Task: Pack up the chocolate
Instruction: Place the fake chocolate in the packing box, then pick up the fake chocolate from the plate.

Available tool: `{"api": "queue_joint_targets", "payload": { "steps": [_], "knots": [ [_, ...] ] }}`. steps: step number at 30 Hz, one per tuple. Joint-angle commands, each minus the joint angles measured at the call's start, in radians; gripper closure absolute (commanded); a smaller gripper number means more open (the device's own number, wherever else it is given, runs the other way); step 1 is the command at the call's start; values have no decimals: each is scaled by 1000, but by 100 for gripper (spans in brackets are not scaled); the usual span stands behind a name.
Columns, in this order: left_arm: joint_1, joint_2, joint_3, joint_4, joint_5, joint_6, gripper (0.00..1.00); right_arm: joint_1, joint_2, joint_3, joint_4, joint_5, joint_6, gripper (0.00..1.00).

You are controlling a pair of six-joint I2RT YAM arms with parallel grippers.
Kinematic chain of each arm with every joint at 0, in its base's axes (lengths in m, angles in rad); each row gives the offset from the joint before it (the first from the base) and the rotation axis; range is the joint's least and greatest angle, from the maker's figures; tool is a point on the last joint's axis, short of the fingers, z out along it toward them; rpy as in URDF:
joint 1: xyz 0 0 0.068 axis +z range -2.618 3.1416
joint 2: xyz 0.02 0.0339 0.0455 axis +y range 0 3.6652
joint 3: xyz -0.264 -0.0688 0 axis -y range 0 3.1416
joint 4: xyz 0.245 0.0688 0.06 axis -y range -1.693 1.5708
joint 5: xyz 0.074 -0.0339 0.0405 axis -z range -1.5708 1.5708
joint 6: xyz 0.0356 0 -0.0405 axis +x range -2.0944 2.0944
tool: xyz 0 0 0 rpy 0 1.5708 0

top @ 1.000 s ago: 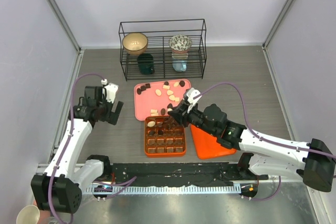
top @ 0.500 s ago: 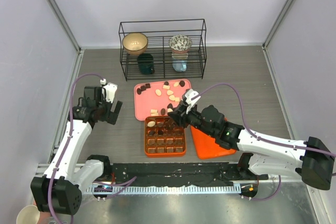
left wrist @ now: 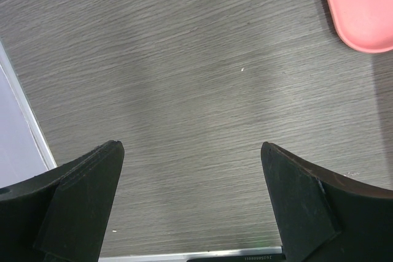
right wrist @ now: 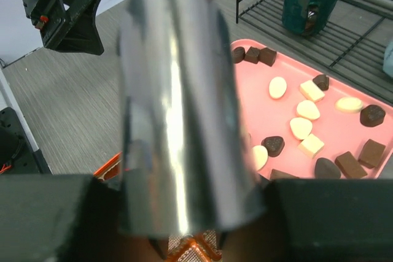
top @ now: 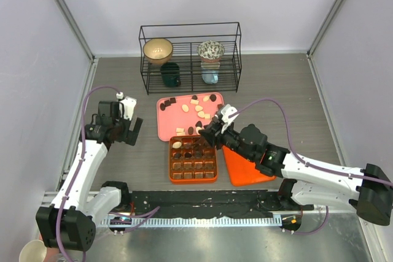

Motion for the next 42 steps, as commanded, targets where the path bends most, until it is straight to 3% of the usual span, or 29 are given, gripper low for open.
{"api": "queue_joint_targets", "payload": {
  "steps": [1, 9, 15, 23, 33, 39, 42],
  "knots": [
    [0, -7, 27, 1, -9, -6, 0, 3, -40, 26, 71, 48, -31, 77],
    [-1, -2, 33, 6, -7, 4, 0, -22, 49, 146, 90, 217, -148, 92],
    [0, 16, 42, 20, 5, 9, 0, -224, 156, 221, 160, 147, -131, 95],
    [0, 53, 64, 28, 20, 27, 0, -399, 401, 203, 447, 110, -142, 95],
    [0, 65, 44, 50, 5, 47, 0, -442, 630, 270, 660, 88, -159, 83],
    [0, 96, 38, 64, 9, 37, 0, -451, 670, 267, 717, 95, -188, 82],
    [-1, 104, 38, 63, 9, 35, 0, -453, 673, 255, 725, 105, -203, 73]
  ]
}}
